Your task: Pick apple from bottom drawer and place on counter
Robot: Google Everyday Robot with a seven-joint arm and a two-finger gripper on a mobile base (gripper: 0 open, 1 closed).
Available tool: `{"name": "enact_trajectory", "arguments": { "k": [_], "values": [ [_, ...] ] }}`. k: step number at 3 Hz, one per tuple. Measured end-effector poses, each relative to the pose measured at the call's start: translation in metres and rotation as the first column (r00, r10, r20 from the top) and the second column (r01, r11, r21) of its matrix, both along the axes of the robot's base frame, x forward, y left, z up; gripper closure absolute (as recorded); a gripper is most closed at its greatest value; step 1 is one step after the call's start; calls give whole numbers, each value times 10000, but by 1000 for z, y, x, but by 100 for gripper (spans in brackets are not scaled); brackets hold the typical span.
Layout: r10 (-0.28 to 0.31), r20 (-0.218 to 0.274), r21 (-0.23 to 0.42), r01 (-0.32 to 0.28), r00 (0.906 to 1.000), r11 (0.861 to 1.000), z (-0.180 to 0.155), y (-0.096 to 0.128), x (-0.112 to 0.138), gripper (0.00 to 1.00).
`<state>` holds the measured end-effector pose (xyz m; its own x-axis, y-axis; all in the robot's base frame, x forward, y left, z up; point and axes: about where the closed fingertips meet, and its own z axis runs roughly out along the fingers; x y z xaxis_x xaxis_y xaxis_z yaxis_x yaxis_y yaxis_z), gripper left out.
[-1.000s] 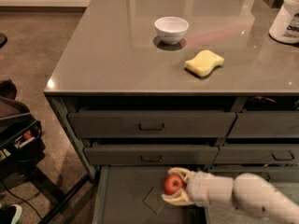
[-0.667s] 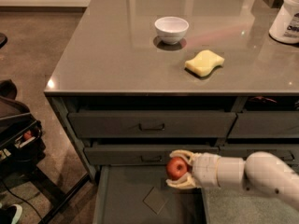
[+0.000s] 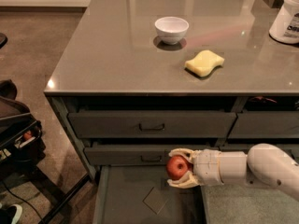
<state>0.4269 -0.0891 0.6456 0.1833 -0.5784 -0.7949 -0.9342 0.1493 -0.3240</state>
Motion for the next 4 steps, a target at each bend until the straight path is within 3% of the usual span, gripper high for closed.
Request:
{"name": "enact_trajectory", "arguments": {
  "k": [1,2,3,4],
  "values": [
    [722,436,-772,-687,9964,9946,46,-3,8,100],
    [1780,921,-1885,-1583,9797,9692,121,5,16,100],
    [2524,1505,-2936,-2006,9558,9346,201,25,28,100],
    [2927,2144,-3246,-2146,9319,9212,260,45,52,100]
  ]
}}
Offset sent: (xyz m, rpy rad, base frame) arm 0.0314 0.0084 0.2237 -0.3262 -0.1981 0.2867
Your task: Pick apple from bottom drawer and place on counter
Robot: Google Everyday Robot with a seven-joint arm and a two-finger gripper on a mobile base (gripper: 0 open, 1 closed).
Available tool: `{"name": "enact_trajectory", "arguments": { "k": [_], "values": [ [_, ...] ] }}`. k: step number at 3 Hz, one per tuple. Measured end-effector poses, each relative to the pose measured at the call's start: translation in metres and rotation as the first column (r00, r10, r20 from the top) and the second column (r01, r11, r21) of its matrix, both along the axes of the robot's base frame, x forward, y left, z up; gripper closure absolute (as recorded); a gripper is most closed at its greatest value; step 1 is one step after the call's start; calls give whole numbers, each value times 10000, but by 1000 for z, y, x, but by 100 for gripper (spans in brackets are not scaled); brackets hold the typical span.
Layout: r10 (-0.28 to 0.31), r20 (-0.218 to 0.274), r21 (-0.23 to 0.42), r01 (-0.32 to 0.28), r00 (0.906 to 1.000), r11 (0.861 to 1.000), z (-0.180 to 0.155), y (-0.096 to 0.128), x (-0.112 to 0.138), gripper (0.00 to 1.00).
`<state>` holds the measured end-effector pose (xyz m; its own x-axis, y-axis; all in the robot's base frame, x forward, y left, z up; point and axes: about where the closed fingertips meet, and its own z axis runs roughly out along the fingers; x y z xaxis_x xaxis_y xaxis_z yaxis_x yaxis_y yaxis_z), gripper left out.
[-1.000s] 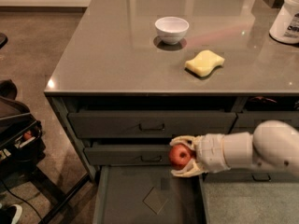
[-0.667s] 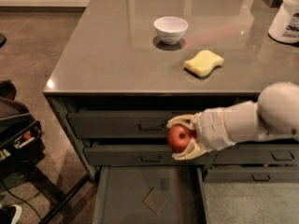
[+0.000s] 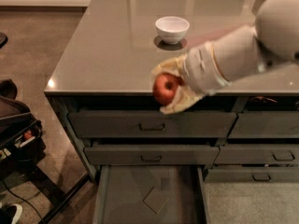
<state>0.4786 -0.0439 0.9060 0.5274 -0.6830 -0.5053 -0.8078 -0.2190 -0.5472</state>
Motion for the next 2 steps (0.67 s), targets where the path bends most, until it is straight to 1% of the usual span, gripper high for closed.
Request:
{"name": "enact_trajectory", "arguments": {
  "k": [1,2],
  "values": [
    [77,244,131,-80,9997,9999,14,6,6,100],
    [114,-53,900,-109,9999,9959,-15,4,20,100]
  ]
}}
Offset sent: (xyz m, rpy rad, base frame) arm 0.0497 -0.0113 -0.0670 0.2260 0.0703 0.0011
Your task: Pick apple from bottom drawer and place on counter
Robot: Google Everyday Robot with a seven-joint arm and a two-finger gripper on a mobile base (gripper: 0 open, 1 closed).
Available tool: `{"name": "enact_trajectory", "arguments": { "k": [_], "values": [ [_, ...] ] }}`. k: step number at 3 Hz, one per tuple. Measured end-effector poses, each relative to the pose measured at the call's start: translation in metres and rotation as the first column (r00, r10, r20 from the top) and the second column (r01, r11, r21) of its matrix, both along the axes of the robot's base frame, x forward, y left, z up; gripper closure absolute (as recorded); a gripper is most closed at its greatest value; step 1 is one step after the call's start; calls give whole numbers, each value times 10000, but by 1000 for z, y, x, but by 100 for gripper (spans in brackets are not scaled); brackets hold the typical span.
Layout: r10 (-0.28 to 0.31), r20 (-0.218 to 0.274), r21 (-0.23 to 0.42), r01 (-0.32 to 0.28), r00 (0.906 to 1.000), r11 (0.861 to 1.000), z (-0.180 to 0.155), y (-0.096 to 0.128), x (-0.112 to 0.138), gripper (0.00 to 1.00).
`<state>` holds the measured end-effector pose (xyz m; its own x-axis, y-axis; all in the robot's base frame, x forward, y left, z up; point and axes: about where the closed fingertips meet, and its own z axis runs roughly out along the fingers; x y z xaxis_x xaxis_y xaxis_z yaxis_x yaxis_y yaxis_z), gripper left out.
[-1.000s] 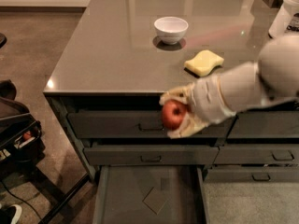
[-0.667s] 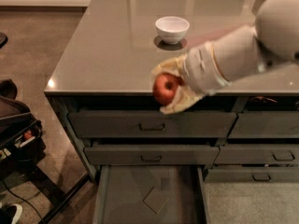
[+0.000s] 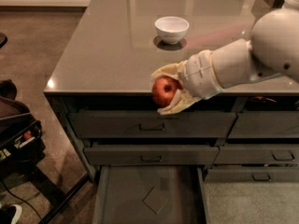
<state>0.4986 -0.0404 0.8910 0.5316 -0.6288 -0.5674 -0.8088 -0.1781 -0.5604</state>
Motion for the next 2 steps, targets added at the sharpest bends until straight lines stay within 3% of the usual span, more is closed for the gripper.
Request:
{"name": "enact_trajectory", "arguments": {
  "k": [1,2],
  "values": [
    [324,-696,304,-303,9970,9991,-41,-12,39,100],
    [872,-1114,149,-860,9899,9962,-56,-11,62,100]
  ]
}}
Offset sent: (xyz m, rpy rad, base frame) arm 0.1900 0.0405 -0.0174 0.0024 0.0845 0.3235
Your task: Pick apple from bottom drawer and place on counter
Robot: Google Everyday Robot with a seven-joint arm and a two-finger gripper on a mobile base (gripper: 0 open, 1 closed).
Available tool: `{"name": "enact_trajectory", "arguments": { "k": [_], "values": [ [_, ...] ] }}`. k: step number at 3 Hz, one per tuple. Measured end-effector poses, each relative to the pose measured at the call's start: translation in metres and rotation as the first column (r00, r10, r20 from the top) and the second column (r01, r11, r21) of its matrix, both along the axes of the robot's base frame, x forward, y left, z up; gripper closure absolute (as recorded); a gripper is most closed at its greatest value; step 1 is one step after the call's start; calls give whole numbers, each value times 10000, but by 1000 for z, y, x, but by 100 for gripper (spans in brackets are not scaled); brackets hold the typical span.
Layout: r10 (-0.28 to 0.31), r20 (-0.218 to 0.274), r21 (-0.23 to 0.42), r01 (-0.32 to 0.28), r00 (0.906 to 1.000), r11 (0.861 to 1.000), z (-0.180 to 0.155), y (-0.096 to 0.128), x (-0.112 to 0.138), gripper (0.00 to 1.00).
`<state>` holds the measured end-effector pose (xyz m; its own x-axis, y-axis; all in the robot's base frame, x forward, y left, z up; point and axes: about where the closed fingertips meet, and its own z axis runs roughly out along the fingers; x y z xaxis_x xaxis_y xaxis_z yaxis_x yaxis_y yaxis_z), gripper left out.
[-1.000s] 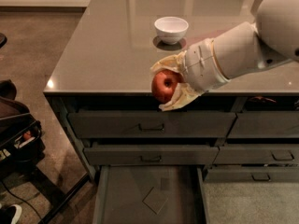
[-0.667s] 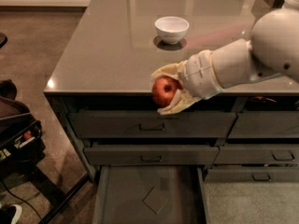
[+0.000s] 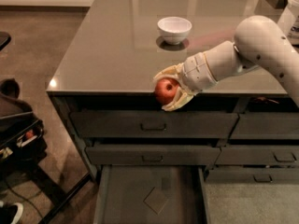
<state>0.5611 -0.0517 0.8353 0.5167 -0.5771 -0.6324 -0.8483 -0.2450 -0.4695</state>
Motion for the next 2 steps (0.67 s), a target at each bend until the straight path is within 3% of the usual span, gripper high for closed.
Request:
{"name": "enact_trajectory", "arguments": {
  "k": [1,2],
  "values": [
    [1,0,0,-1,10000,10000,3,0,-2,100],
    [301,84,-15,-301,9995,9995,11,9,15,100]
  ]
}}
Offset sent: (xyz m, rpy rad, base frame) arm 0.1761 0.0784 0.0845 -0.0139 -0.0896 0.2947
